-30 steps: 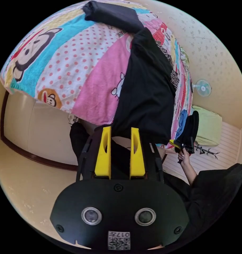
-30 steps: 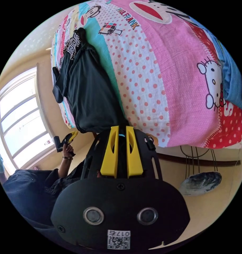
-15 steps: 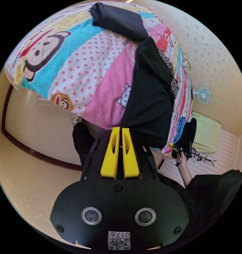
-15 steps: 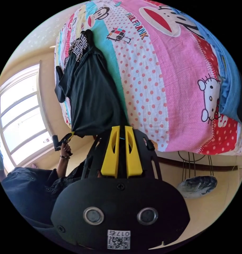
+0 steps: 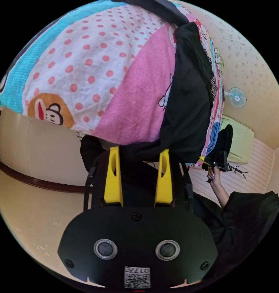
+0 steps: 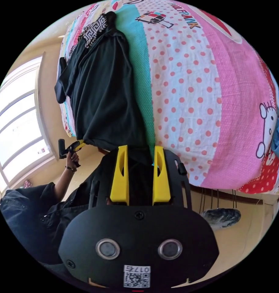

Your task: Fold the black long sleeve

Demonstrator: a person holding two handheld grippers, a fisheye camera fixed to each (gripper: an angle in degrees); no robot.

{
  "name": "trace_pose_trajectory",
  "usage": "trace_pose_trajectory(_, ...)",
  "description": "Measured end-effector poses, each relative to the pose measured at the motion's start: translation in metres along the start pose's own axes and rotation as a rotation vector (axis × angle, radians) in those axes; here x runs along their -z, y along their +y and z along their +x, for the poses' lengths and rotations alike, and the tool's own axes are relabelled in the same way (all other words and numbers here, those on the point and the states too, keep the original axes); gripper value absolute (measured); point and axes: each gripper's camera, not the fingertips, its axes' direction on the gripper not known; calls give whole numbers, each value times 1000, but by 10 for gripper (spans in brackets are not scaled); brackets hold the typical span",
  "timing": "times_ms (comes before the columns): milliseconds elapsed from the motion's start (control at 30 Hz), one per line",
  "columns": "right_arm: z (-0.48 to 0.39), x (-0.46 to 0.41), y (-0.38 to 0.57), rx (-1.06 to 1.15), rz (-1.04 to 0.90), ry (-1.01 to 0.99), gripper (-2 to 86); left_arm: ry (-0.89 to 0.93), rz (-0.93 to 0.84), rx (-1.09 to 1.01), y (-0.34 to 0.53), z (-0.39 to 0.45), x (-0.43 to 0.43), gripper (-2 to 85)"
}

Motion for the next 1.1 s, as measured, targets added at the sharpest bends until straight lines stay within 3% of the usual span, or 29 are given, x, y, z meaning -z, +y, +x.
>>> trace_pose_trajectory(133,-9,-3,2,33,-81,-110,37,60,-21,32,2,-3,5,72)
trace_pose_trajectory(300,-14,51,15,60,-90,-192,29,431,-57,-24,26,0,62,51)
trace_pose_trajectory(367,-16,84,21,89,-86,-300,27,496,-87,-67,28,15,94,50)
trace_pose_trajectory(533,-38,163,52,198,-116,-398,24,495,-146,-126,40,68,156,50)
trace_pose_trajectory(700,-20,154,99,83,-144,-323,25,561,-191,76,86,65,136,50)
trace_pose_trajectory(833,14,139,107,-54,-25,-559,26,614,-118,292,100,42,116,49)
trace_pose_trajectory(933,23,155,74,-58,117,-723,28,652,-56,282,69,52,123,46)
trace_pose_trajectory(1100,-17,200,-36,68,232,-698,39,633,56,65,-60,112,169,52)
